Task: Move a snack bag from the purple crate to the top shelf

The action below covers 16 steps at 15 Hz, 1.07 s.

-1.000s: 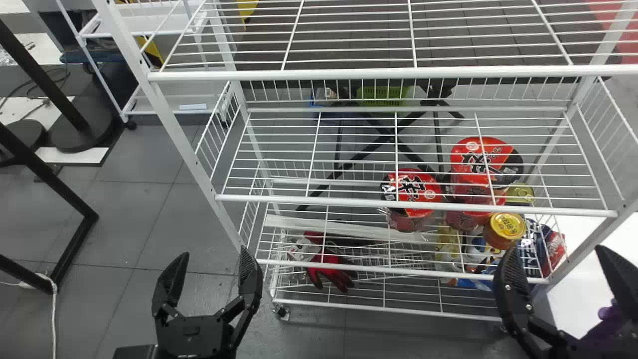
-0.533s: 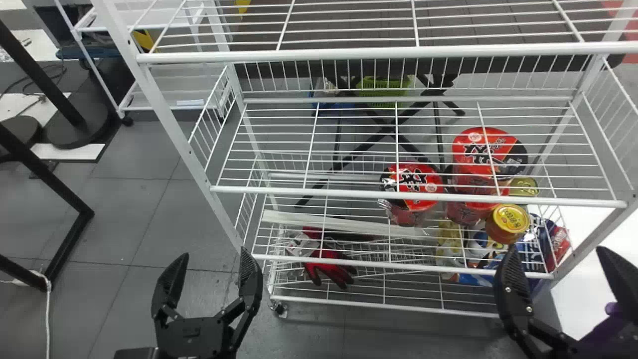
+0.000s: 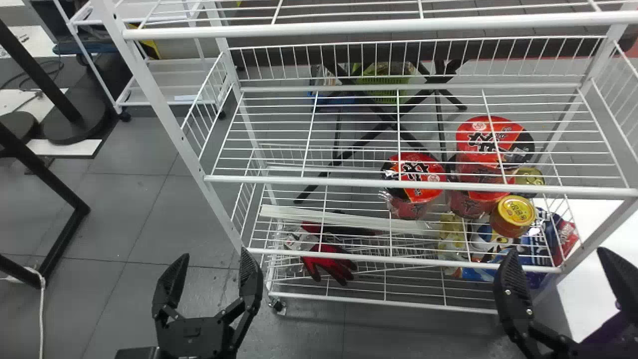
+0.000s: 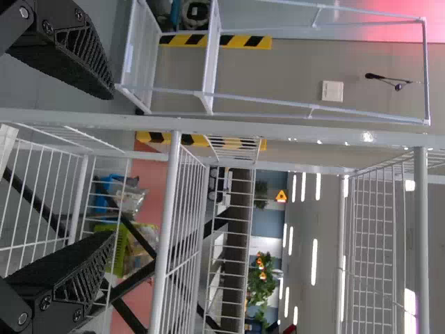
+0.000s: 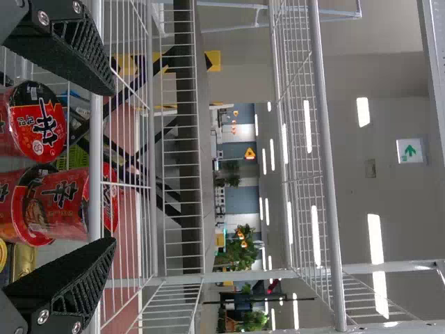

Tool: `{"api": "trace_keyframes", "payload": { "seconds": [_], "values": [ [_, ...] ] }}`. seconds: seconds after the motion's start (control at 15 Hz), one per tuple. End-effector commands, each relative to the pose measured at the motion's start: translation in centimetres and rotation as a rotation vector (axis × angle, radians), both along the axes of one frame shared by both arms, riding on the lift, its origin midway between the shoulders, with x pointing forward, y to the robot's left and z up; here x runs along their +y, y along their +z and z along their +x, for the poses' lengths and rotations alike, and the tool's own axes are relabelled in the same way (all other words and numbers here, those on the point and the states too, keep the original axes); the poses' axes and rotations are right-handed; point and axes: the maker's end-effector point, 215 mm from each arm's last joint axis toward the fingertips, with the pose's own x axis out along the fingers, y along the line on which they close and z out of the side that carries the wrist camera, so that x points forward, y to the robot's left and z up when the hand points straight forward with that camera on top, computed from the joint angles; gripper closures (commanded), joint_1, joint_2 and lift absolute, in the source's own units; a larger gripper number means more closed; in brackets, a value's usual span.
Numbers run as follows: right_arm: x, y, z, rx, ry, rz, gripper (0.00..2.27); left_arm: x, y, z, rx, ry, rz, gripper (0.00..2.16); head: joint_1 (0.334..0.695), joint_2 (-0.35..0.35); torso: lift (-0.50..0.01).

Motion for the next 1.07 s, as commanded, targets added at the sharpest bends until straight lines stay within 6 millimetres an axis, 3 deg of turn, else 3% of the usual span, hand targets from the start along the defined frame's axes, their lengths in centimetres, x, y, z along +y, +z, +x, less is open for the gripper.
{"api": "trace_keyframes", "payload": {
  "seconds": [0.0,1.0],
  "values": [
    [-0.02,-0.2,-0.04,0.003,0.001,-0.004,0.04,0.01,-0.07,-0.05,0.0,0.001,0.0,0.12,0.695,0.132,-0.384],
    [-0.05,0.12,-0.41,-0.026,0.007,0.005,0.04,-0.22,-0.4,-0.05,0.007,0.0,-0.004,0.12,0.695,0.128,-0.444]
  ]
}}
